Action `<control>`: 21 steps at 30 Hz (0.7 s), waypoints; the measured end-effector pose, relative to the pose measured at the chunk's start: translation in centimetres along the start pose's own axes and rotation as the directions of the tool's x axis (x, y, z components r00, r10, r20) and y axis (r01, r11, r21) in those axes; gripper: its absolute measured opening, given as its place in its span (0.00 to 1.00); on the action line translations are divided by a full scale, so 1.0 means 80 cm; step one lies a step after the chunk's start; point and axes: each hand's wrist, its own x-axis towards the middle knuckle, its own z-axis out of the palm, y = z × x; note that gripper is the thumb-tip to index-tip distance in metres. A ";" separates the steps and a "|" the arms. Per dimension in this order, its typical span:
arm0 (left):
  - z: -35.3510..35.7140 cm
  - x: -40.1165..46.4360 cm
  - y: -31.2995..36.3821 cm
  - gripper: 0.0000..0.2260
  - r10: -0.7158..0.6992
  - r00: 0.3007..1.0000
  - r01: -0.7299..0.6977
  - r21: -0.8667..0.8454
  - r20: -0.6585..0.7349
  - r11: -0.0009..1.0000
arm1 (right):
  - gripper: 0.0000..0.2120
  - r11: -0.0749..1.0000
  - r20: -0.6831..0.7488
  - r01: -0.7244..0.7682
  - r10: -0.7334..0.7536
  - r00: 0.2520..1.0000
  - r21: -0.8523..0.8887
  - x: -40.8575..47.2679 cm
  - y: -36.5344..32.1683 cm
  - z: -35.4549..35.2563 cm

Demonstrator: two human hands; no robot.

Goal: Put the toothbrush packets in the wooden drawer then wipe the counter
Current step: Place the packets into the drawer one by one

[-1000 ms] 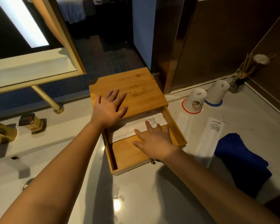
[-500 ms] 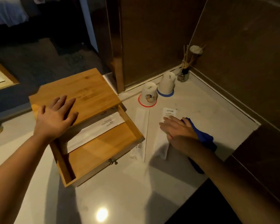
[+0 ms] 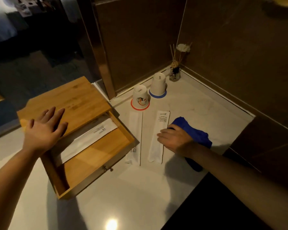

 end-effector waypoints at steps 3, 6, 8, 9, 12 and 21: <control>0.000 0.001 0.000 0.32 -0.003 1.000 0.003 0.008 0.002 1.000 | 0.12 0.996 -0.117 -0.022 0.033 0.993 0.091 0.004 -0.002 -0.015; 0.001 0.001 -0.001 0.32 -0.004 1.000 0.004 0.014 -0.001 1.000 | 0.07 0.972 -0.250 -0.047 0.106 0.962 0.230 0.019 -0.006 -0.047; 0.000 0.000 0.001 0.31 -0.005 1.000 0.005 0.010 -0.003 1.000 | 0.06 0.926 -0.297 -0.109 0.224 0.928 0.361 0.033 -0.010 -0.071; -0.001 -0.001 0.002 0.31 -0.007 1.000 0.007 0.007 -0.005 1.000 | 0.07 0.889 -0.304 -0.150 0.301 0.904 0.433 0.041 -0.014 -0.083; -0.002 -0.001 0.003 0.31 -0.001 1.000 0.001 -0.007 -0.013 1.000 | 0.05 0.710 -0.229 -0.277 0.528 0.817 0.648 0.064 -0.022 -0.115; 0.000 -0.001 0.001 0.30 -0.002 1.000 0.002 -0.008 -0.030 1.000 | 0.30 0.001 0.264 -0.351 0.660 0.704 0.936 0.114 -0.039 -0.138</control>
